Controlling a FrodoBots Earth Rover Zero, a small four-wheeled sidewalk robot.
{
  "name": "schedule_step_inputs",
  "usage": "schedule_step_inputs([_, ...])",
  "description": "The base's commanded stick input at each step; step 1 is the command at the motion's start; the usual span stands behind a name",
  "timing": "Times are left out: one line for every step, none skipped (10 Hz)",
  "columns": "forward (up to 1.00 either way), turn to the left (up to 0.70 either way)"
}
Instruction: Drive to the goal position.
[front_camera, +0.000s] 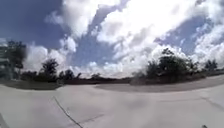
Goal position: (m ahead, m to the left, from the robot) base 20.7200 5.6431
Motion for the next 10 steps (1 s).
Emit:
schedule_step_inputs([1.0,0.0])
schedule_step_inputs([1.0,0.0])
schedule_step_inputs([1.0,0.0])
schedule_step_inputs([1.0,0.0])
schedule_step_inputs([1.0,0.0])
schedule_step_inputs([1.0,0.0])
schedule_step_inputs([1.0,0.0])
schedule_step_inputs([1.0,0.0])
schedule_step_inputs([1.0,0.0])
schedule_step_inputs([1.0,0.0])
